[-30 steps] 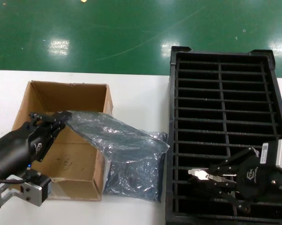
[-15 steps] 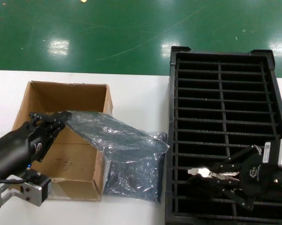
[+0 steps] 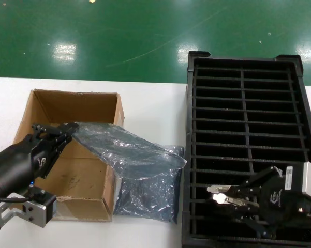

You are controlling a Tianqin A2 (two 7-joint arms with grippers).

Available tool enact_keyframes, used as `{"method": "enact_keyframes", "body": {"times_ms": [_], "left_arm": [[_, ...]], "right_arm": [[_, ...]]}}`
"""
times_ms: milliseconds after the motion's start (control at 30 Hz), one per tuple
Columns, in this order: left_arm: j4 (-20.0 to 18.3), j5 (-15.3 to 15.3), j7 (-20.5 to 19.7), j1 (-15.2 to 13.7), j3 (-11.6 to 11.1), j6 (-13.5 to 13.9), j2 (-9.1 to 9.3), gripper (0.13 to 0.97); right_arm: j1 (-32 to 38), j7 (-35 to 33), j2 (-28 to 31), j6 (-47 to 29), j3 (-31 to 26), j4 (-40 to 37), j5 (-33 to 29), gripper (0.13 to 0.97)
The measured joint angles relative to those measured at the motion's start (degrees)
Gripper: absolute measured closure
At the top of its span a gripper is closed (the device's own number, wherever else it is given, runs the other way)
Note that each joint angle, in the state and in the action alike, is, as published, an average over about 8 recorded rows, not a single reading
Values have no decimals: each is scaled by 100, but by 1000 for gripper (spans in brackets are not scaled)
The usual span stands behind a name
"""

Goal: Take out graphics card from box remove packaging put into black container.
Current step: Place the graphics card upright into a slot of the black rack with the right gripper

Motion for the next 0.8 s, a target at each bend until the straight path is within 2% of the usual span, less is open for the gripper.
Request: {"method": "enact_keyframes", "body": {"times_ms": [800], "left_arm": [[0, 0, 0, 0, 0, 0, 0, 958]], "right_arm": [[94, -316, -225, -149, -221, -387, 54, 905]]}}
